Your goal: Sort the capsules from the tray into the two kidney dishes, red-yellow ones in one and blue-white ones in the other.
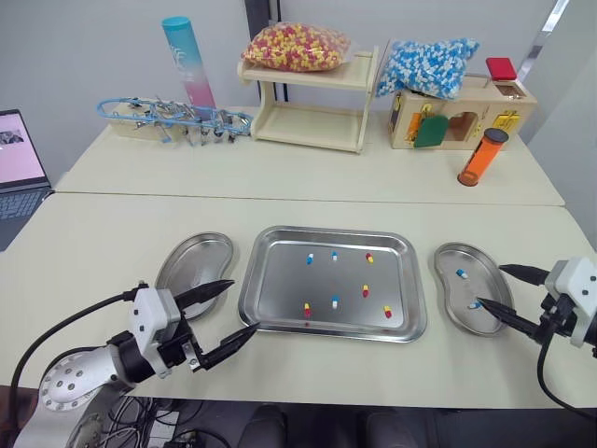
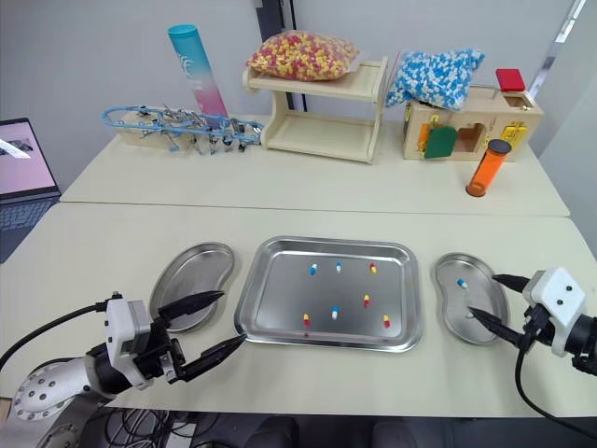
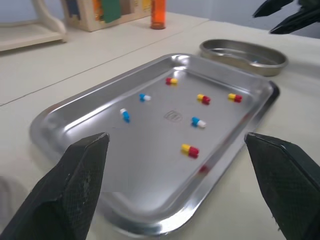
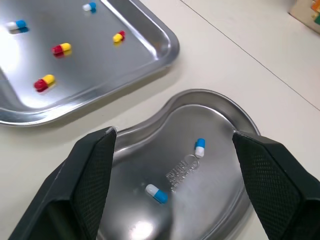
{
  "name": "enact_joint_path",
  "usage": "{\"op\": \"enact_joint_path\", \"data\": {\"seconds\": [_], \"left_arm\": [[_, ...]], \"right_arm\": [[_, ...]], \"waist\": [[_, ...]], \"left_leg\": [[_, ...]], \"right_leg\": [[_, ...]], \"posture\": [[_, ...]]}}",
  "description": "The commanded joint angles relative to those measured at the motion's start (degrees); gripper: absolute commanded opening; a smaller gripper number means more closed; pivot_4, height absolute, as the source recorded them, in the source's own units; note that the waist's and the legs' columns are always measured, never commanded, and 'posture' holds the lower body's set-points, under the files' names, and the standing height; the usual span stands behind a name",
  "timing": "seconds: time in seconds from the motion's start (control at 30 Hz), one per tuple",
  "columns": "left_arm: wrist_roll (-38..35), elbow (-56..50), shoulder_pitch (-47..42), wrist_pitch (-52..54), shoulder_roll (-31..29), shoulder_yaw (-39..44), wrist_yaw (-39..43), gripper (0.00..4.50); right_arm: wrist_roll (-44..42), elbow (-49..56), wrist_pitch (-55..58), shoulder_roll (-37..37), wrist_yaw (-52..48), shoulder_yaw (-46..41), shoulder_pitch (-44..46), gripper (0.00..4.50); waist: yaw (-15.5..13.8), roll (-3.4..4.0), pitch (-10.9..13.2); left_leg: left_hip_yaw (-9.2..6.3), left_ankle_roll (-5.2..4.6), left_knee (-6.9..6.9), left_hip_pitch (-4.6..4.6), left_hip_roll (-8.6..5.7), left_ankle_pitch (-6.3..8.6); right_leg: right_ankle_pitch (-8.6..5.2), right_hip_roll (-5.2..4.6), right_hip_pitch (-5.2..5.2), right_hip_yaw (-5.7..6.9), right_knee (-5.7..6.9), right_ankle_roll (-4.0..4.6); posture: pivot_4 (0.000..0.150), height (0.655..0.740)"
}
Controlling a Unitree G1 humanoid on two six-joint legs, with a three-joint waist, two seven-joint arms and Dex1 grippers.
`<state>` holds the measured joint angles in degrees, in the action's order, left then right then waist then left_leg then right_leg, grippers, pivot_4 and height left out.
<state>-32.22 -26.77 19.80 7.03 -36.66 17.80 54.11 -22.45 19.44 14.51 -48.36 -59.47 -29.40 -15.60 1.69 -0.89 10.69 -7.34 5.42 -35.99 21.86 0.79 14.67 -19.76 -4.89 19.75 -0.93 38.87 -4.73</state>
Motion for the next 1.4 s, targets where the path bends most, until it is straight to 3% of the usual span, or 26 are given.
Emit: {"op": "enact_joint_path", "data": {"seconds": [0.03,0.27,0.33,0.47,0.87,1.4], "left_arm": [[0.98,1.00,2.31,-1.81,0.14,4.12,-0.83,4.50],[1.56,2.37,7.70,-1.97,1.53,9.79,-3.72,4.50],[1.47,1.23,8.96,-0.86,2.16,10.64,-5.45,4.50],[2.30,-0.22,10.12,0.21,2.75,10.53,-7.75,4.50],[0.16,-7.71,11.94,6.06,3.10,11.13,-11.93,4.50],[-0.60,-10.11,12.62,8.50,2.96,11.20,-12.77,4.50]], "right_arm": [[-3.70,3.25,-2.37,-0.83,-4.59,-4.73,-3.09,3.89],[-2.20,3.70,-8.88,0.19,-9.02,-8.28,-11.03,3.89],[-2.26,4.04,-9.56,0.61,-9.83,-8.84,-13.24,4.41],[-2.26,4.54,-9.72,0.95,-9.84,-8.37,-15.51,4.49],[-4.13,4.52,-2.75,-2.59,-6.13,-4.44,-6.45,4.49],[-3.33,0.85,-5.16,-3.68,-8.92,-1.32,-3.10,4.49]], "waist": [[-0.02,0.00,0.00],[0.08,-0.02,0.00],[0.07,-0.03,-0.01],[-0.04,-0.07,-0.02],[0.04,-0.07,-0.02],[-0.15,-0.07,-0.01]], "left_leg": [[0.00,0.00,0.00,-0.01,0.00,0.00],[0.01,0.00,0.00,-0.08,0.00,0.00],[0.00,0.00,0.00,-0.11,0.00,0.00],[0.00,0.00,0.00,-0.08,0.00,0.00],[0.00,0.01,0.00,-0.10,0.00,0.00],[-0.01,0.00,-0.01,-0.08,-0.01,0.00]], "right_leg": [[0.00,0.00,-0.01,0.00,-0.01,0.00],[-0.01,-0.01,-0.11,0.01,-0.05,-0.01],[-0.01,-0.01,-0.13,0.02,-0.04,-0.01],[-0.01,-0.02,-0.15,0.02,-0.10,-0.01],[0.00,-0.02,-0.17,0.02,-0.08,-0.02],[0.00,-0.03,-0.17,0.05,-0.12,-0.02]], "posture": [[0.150,0.7400],[0.150,0.7400],[0.150,0.7400],[0.150,0.7400],[0.150,0.7400],[0.150,0.7400]]}}
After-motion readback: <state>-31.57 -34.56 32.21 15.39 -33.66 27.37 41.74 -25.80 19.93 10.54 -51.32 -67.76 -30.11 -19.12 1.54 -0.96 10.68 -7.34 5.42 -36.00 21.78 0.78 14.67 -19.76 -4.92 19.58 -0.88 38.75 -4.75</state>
